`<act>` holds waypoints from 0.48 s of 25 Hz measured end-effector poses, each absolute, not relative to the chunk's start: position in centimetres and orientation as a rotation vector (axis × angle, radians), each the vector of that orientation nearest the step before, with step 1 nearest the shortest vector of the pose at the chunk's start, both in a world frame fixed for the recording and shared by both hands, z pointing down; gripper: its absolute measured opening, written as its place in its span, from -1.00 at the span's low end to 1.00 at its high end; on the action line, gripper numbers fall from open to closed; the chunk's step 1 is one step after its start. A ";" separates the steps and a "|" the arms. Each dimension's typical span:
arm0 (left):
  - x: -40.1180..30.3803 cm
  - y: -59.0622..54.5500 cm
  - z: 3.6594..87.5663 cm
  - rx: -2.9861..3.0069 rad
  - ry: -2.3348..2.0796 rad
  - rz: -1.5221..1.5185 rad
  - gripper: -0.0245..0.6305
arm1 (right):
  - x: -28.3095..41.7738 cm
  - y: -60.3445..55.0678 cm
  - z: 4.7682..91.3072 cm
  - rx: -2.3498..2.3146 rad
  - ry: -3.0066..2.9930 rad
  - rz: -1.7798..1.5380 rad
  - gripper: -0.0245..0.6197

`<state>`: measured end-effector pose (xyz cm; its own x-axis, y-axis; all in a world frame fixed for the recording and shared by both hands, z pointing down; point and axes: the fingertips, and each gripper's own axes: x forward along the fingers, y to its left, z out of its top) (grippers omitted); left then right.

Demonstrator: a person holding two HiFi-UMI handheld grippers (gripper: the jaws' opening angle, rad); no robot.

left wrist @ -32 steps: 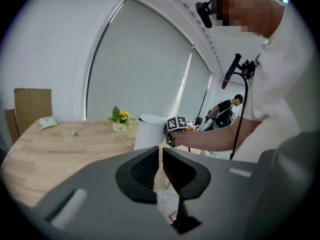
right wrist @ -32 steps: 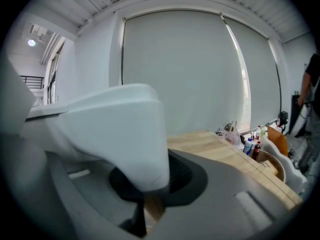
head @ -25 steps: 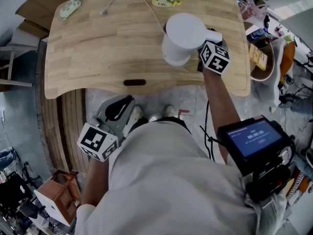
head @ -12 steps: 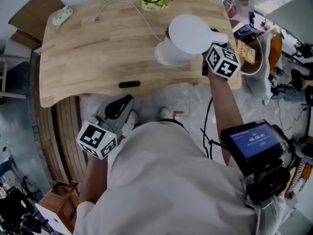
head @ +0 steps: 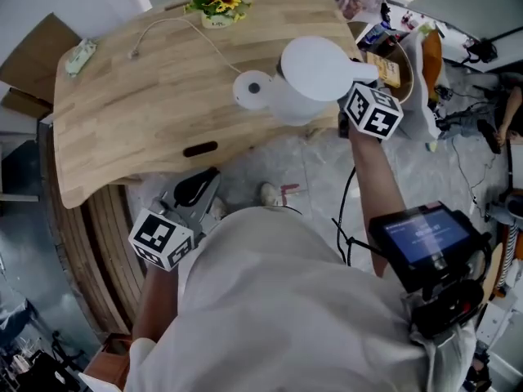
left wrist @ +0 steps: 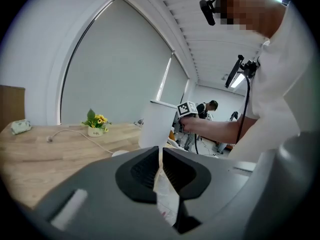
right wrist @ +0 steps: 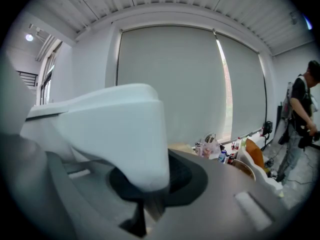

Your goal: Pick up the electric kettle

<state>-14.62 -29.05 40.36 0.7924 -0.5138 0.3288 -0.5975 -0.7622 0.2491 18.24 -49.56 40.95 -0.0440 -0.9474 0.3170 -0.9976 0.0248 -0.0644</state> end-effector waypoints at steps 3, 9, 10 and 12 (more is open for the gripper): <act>-13.2 -29.0 40.2 2.672 -0.777 0.358 -0.83 | 20.9 -47.3 40.6 2.088 -2.055 0.412 -0.78; -10.4 -28.6 39.7 2.721 -0.660 0.385 -0.83 | 24.2 -44.2 40.7 2.132 -1.975 0.426 -0.78; -10.0 -28.6 39.7 2.727 -0.638 0.389 -0.83 | 24.8 -43.7 40.8 2.145 -1.959 0.433 -0.78; -9.1 -28.7 39.7 2.738 -0.600 0.396 -0.83 | 25.8 -43.0 41.0 2.167 -1.938 0.443 -0.78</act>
<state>-9.06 -28.70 39.72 0.8739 -0.3576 0.3292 -0.4433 -0.8642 0.2381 25.79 -43.02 40.95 0.0954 -0.9314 0.3512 -0.9915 -0.1203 -0.0496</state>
